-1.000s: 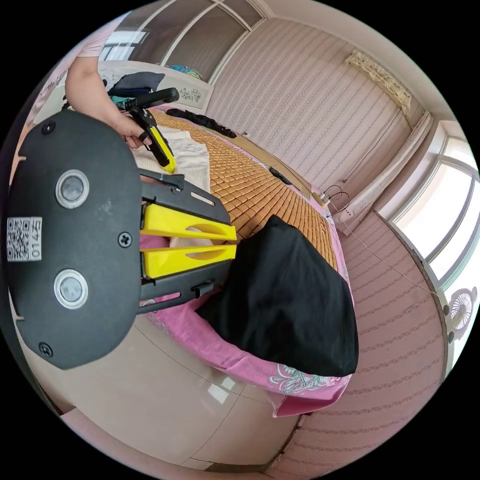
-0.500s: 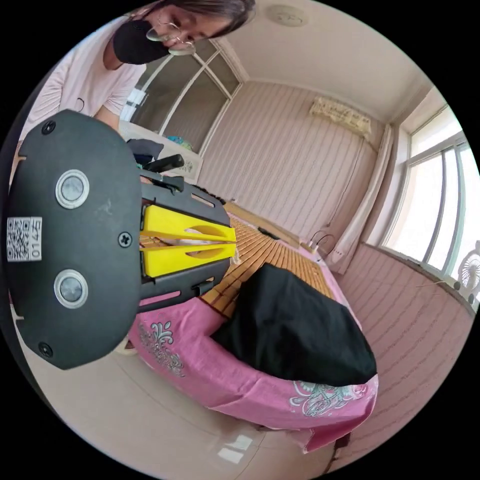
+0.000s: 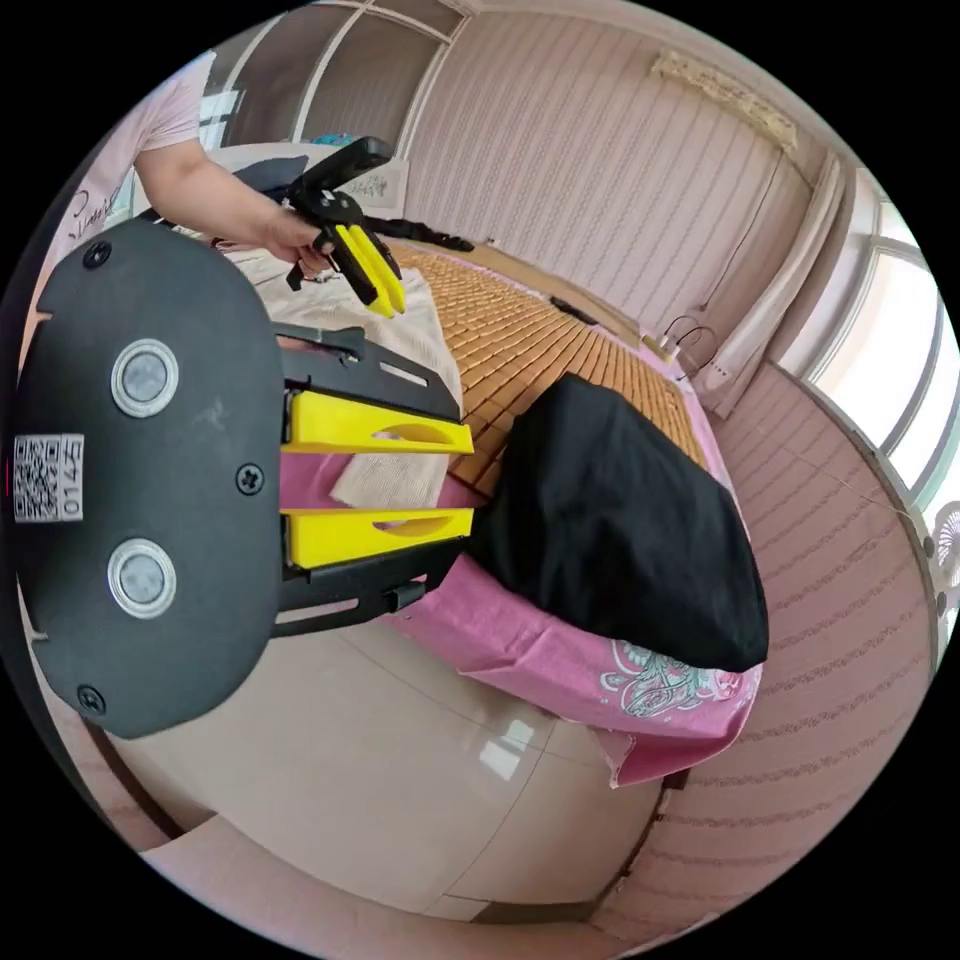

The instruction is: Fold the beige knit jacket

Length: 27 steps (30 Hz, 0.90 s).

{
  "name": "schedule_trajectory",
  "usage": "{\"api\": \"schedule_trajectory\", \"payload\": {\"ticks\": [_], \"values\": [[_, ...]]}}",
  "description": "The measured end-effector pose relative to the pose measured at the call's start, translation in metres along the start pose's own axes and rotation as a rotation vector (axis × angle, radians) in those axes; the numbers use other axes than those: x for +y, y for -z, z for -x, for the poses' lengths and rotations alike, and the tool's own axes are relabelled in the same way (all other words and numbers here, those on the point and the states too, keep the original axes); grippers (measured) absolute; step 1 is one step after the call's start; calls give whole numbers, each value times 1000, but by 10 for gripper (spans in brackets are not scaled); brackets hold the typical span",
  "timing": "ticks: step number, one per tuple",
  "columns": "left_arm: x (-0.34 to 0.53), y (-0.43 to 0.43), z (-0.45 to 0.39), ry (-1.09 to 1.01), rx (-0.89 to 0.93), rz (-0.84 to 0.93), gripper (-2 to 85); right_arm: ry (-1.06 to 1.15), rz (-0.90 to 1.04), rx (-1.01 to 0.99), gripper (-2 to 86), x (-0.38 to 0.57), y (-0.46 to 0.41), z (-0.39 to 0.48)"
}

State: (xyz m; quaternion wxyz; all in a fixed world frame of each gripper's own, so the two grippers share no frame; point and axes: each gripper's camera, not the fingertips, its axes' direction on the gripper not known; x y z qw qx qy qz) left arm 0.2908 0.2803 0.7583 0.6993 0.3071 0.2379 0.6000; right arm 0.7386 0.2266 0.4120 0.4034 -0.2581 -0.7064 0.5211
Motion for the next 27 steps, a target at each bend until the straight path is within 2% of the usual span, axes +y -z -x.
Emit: {"api": "schedule_trajectory", "payload": {"ticks": [2, 8, 13, 19, 22, 27], "values": [[-4, -2, -14, -33, 10, 23, 56, -1, 159, 88, 80, -11, -41, -9], [-27, -7, -49, -131, 4, 93, 51, -10, 64, -60, 15, -26, -74, -45], [-62, 11, -43, -142, 92, 135, 14, -20, -60, 3, 6, -43, -110, -62], [-103, 45, -25, -205, 173, 159, 30, -42, -80, 53, 4, -57, -179, -91], [-120, 81, -7, -197, 168, 124, 57, -68, -96, 38, 2, -58, -207, -111], [-103, 211, 53, -47, 269, -47, 63, -110, -126, 61, 1, -53, -244, -134]]}}
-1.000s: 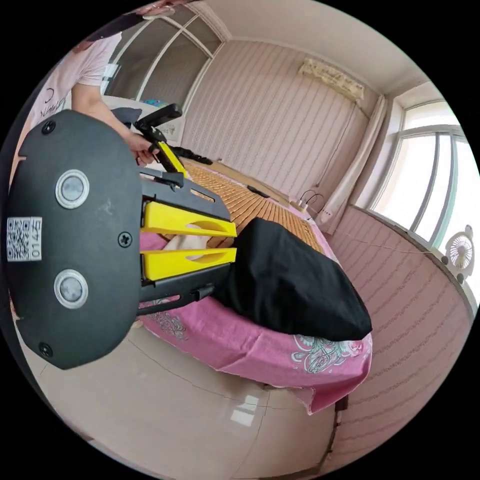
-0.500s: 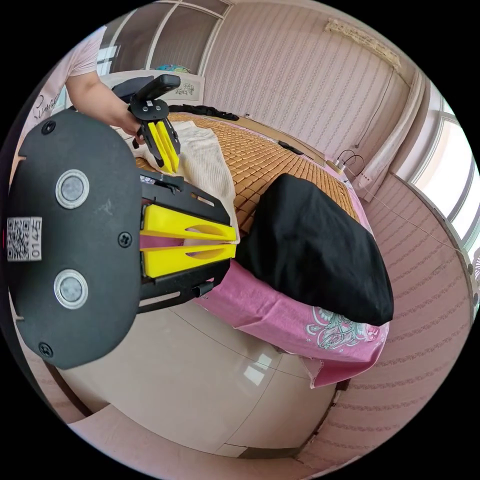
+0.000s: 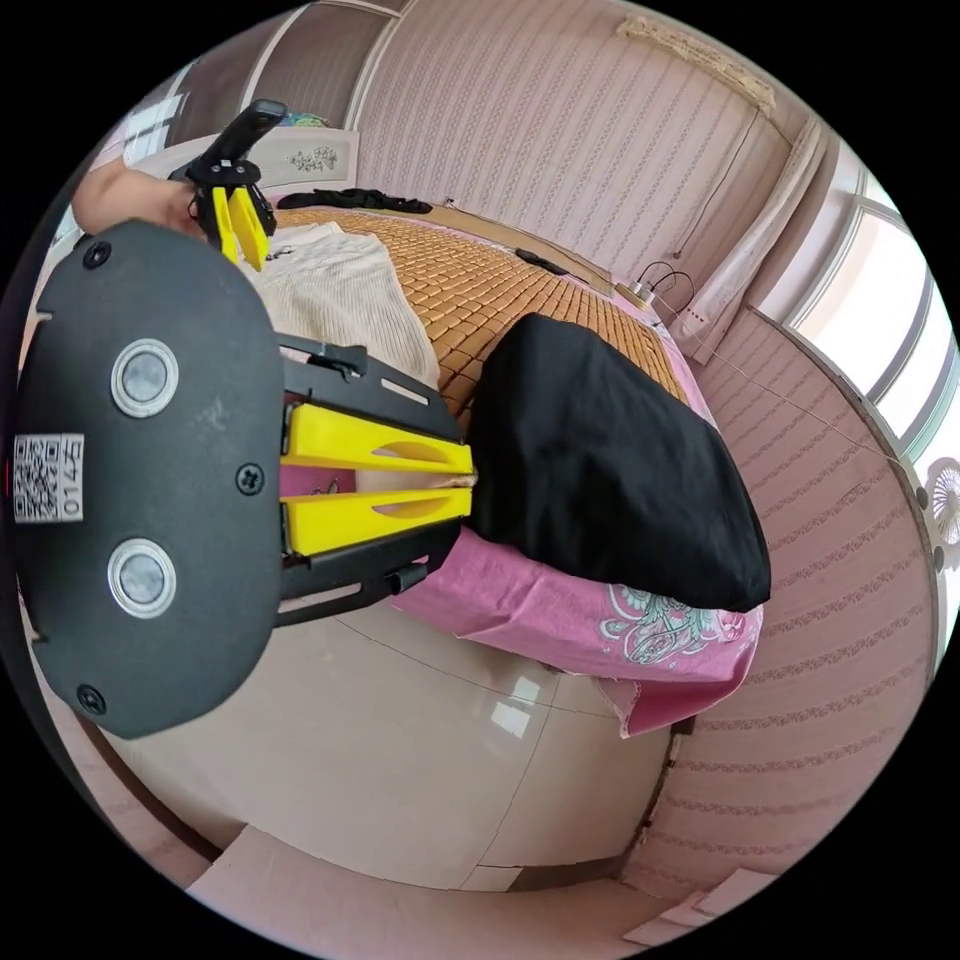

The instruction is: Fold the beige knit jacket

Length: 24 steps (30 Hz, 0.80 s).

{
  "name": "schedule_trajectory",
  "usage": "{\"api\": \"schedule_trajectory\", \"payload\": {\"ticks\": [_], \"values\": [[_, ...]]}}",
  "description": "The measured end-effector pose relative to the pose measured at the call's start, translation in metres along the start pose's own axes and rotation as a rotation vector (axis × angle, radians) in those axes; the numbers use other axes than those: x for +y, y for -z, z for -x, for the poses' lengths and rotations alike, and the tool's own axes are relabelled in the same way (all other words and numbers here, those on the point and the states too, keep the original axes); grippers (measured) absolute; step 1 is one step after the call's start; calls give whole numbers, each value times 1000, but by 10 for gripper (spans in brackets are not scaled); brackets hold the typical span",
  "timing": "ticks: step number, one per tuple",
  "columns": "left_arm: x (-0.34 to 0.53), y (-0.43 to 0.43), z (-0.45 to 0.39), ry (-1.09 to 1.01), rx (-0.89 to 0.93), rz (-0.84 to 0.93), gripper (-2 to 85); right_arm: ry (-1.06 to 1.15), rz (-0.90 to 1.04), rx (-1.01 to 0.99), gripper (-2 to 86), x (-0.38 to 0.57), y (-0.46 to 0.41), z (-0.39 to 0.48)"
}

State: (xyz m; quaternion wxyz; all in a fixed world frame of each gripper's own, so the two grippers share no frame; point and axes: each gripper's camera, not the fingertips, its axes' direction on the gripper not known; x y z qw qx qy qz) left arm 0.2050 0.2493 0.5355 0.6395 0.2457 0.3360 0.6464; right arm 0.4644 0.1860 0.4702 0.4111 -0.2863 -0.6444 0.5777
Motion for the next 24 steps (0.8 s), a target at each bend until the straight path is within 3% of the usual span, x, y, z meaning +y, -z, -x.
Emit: {"api": "schedule_trajectory", "payload": {"ticks": [4, 9, 11, 15, 17, 19, 24], "values": [[66, 114, 23, 186, -115, -51, 60, -27, -134, 60, -1, 23, -13, -10], [220, 291, 43, 593, -373, -124, 55, 238, -210, -159, 2, 53, -45, 36], [276, 347, 42, 733, -479, -167, 53, 480, -103, -285, 4, 75, -84, 95], [379, 445, 52, 982, -665, -212, 23, 898, 165, -320, 8, 159, -173, 205], [404, 475, 66, 1023, -670, -255, 3, 1131, 424, -346, 13, 243, -249, 267], [420, 501, 89, 1073, -684, -280, 1, 1267, 546, -384, 20, 310, -293, 305], [401, 548, 156, 1088, -496, -383, 52, 1571, 617, -359, 68, 459, -378, 402]]}}
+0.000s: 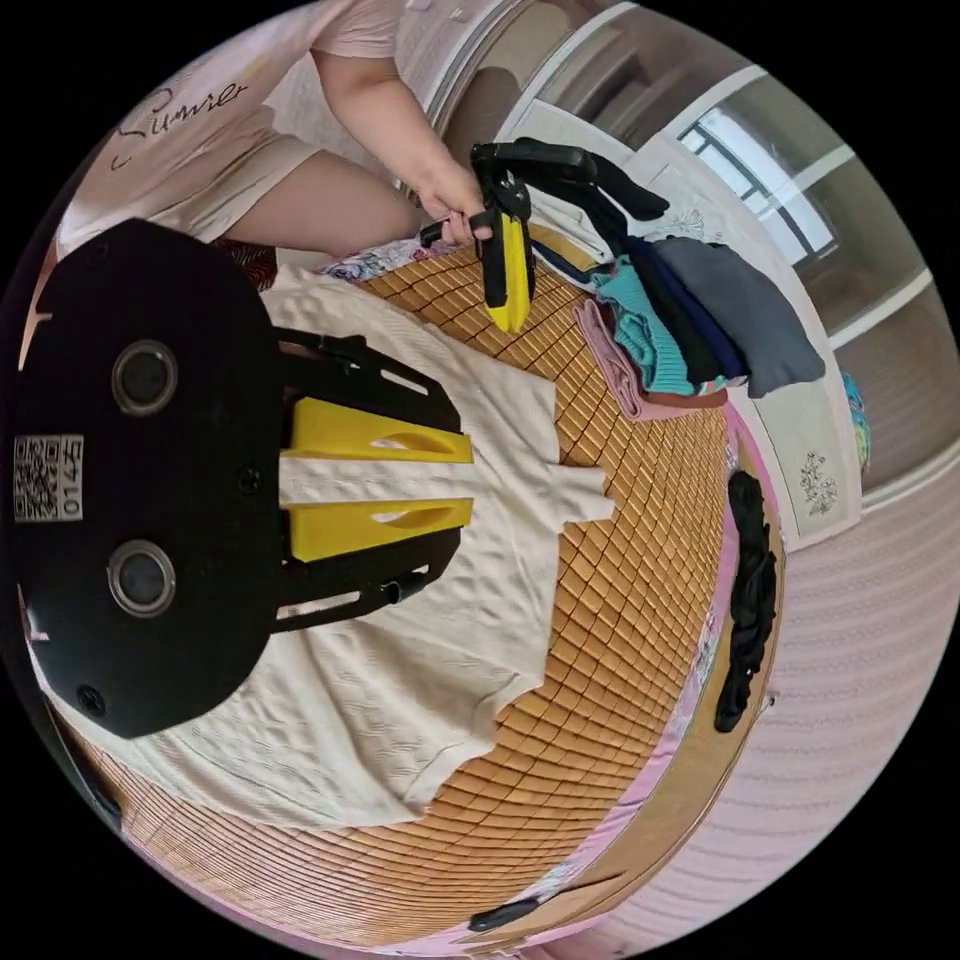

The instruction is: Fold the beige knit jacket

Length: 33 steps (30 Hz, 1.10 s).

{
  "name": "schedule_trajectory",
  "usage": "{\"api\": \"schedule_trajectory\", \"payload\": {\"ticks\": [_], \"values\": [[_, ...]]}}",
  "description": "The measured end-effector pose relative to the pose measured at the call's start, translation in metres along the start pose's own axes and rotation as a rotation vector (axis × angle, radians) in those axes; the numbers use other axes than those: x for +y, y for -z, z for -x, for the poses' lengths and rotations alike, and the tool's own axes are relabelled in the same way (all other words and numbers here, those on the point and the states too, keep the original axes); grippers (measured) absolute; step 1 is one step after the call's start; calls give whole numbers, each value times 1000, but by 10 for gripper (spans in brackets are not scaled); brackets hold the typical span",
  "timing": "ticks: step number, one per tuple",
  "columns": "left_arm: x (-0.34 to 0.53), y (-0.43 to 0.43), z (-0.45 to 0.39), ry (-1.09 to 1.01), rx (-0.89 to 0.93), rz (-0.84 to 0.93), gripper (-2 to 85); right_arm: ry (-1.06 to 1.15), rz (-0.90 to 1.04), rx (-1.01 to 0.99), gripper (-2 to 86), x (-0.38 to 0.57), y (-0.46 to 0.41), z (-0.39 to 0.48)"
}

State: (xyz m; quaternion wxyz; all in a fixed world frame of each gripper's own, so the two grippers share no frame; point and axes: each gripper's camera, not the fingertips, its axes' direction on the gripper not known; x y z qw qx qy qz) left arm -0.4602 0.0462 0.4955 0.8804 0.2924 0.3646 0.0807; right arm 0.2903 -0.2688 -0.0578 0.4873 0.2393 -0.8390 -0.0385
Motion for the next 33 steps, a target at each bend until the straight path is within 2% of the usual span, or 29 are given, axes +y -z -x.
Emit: {"api": "schedule_trajectory", "payload": {"ticks": [2, 6, 7, 9, 11, 13, 15, 18, 20, 22, 24, 25, 28, 33], "values": [[-19, -3, -18, -22, 30, 31, 63, 25, 88, 88, 96, -44, -69, 8], [-49, -21, -31, -37, 11, 157, 81, 28, 218, 136, 102, -70, -163, -2], [-50, -15, -31, -48, 17, 123, 79, 32, 288, 156, 92, -67, -197, -7], [-61, 7, -31, -70, 37, 78, 61, 30, 248, 153, 67, -55, -215, -13], [-68, 27, -27, -58, 67, 45, 47, -9, 259, 58, 21, -40, -229, -28], [-73, 55, -23, -51, 82, -21, 39, 14, 179, -29, 14, -25, -221, -28], [-75, 101, -11, 9, 102, -78, 42, 84, 78, -100, 13, -13, -207, -14], [-63, 181, 20, 112, 231, -146, 72, 310, -7, -279, 13, -5, -195, 43], [-45, 236, 42, 173, 253, -198, 79, 438, -58, -364, 16, -2, -202, 96], [-21, 288, 63, 236, 175, -240, 85, 490, -55, -399, 21, 3, -226, 132], [15, 342, 92, 337, 6, -272, 87, 529, -2, -402, 33, 10, -262, 159], [23, 352, 100, 362, -24, -268, 87, 521, 58, -401, 47, 16, -288, 167], [52, 384, 133, 462, -100, -242, 88, 452, 197, -424, 82, 37, -327, 148], [44, 398, 166, 494, -137, -220, 92, 388, 224, -283, 47, 93, -327, 99]]}}
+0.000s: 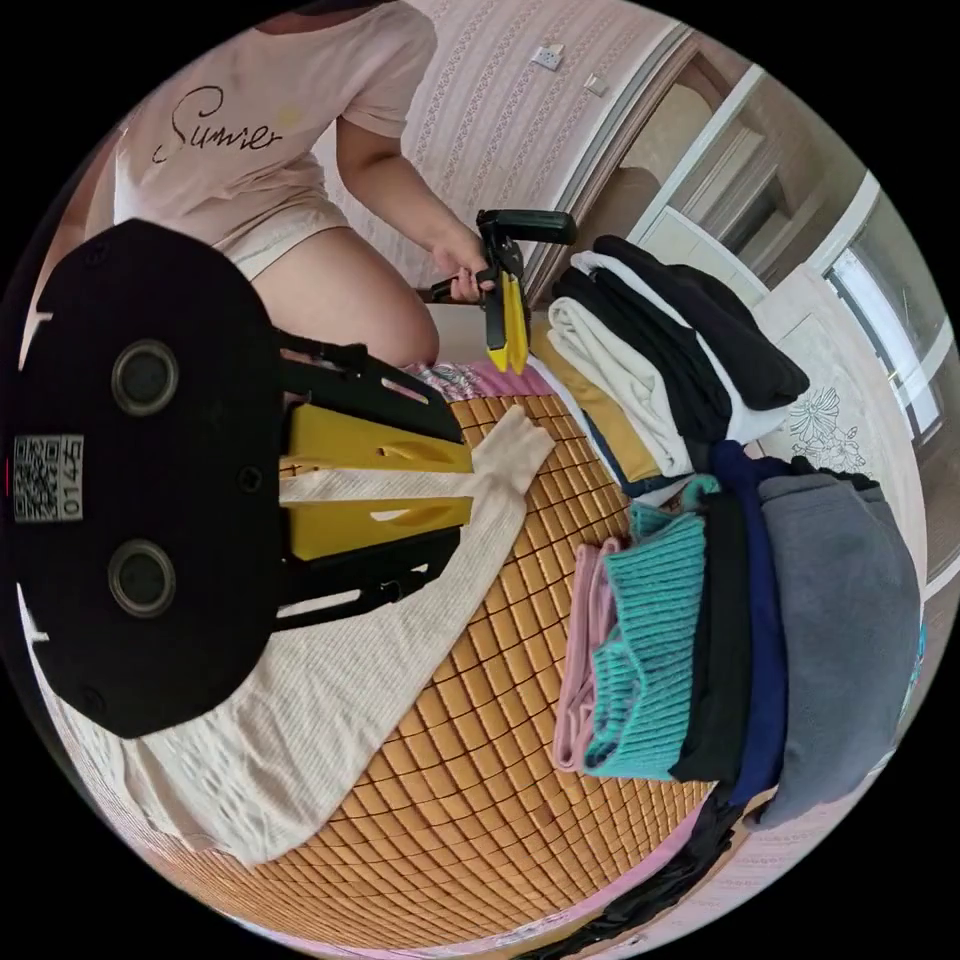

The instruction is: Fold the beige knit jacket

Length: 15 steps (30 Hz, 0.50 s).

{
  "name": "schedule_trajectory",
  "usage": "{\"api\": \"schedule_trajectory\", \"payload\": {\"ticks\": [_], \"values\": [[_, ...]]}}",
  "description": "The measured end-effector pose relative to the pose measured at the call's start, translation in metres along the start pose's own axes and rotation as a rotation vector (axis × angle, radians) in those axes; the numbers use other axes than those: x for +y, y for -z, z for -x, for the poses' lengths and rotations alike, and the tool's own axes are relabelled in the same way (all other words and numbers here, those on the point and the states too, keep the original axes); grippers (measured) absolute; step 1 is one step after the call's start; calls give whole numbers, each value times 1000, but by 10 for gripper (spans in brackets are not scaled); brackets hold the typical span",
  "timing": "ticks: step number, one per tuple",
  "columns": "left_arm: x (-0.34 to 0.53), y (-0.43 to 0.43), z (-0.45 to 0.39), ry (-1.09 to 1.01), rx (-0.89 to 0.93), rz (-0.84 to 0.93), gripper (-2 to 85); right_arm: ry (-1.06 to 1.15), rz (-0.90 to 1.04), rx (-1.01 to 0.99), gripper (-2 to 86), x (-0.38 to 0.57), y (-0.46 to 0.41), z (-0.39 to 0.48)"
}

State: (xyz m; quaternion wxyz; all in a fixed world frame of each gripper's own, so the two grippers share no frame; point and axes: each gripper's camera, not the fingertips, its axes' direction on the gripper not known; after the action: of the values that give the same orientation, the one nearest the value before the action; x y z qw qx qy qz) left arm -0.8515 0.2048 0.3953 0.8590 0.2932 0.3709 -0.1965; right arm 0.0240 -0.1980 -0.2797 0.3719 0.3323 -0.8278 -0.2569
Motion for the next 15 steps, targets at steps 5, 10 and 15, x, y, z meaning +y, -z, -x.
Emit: {"api": "schedule_trajectory", "payload": {"ticks": [5, 10, 15], "values": [[-39, -35, -19, -20, -57, 86, 87, -95, 139, 59, 72, 62, -54, -7], [-54, -24, -23, -19, -36, 85, 5, -175, 178, 83, 78, 59, -84, -19], [-68, 0, -51, -113, -108, 30, -9, -138, 151, 70, 59, 40, -92, -10]]}}
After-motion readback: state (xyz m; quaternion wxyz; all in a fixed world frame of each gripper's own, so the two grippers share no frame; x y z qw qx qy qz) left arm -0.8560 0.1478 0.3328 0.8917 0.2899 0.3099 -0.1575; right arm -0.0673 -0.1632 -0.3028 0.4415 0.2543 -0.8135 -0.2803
